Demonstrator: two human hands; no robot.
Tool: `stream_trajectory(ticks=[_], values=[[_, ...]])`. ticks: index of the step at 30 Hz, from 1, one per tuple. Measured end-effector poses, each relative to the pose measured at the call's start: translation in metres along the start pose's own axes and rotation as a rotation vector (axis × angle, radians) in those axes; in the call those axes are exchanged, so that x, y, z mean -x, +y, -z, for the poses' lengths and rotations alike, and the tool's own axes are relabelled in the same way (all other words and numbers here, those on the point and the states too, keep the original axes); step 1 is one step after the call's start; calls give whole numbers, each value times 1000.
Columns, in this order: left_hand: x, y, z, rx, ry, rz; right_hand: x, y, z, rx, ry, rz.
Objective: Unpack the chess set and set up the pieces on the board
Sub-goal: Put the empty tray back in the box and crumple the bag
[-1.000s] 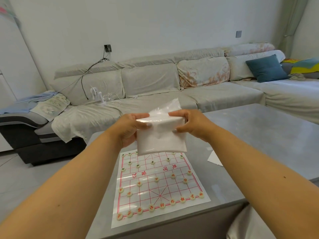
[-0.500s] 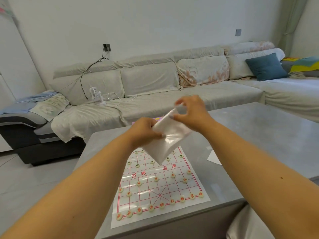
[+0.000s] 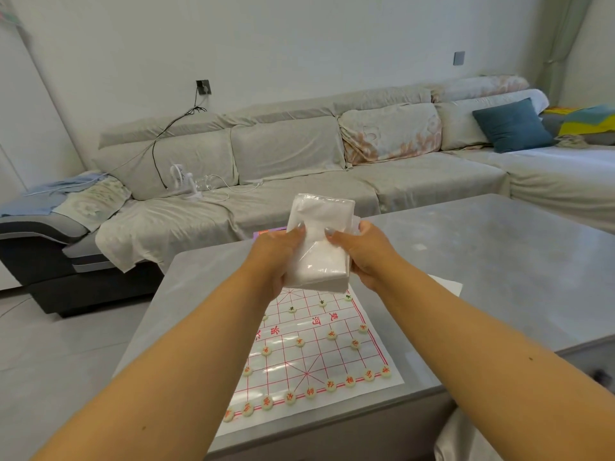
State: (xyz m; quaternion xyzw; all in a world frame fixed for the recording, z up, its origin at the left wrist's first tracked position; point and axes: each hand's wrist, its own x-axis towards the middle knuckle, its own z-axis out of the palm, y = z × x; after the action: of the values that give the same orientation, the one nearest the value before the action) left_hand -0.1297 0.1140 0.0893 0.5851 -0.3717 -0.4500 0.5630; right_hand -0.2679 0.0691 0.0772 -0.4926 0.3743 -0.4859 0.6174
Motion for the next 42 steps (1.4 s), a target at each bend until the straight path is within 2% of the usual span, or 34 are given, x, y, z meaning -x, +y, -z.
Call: stream_trajectory(ticks=[2,4,5,7,10,13,15,18,21,26,28,31,35,37,39,41,42], values=[[-3,-7,-5,-42,132,-82,-2,4,0,168,156,73],[-4,-12,-8,-113,257,-213,1,8,2,301,242,195],[-3,-13,-8,-153,289,-278,5,9,2,333,231,262],[-2,-12,-7,-228,296,-360,12,9,2,360,92,303],[1,-8,-6,-244,223,-359,15,7,3,227,-146,171],[5,-7,-2,-185,91,-301,13,3,13,161,-279,122],[5,-6,4,-91,-30,-186,14,0,20,258,-316,118],[2,-6,11,-59,-124,-103,12,-2,22,666,-260,217],[-1,-9,9,-230,-103,-167,5,2,23,930,-156,341],[1,-14,-1,-692,68,-417,-10,9,28,1040,-46,386],[1,-18,-5,-781,88,-506,-13,11,32,1097,-13,447],[-8,-23,-4,-799,116,-555,-12,10,39,1032,-109,480],[-8,-28,-3,-476,-222,-374,-8,12,49,678,-194,305],[-11,-36,-8,-501,-207,-397,-10,19,54,634,-200,267],[-16,-44,-17,-537,-128,-422,-15,26,62,532,-147,200],[-22,-50,-28,-517,-71,-385,-30,37,83,416,23,102],[-25,-53,-31,-494,-61,-354,-39,43,100,445,130,61]])
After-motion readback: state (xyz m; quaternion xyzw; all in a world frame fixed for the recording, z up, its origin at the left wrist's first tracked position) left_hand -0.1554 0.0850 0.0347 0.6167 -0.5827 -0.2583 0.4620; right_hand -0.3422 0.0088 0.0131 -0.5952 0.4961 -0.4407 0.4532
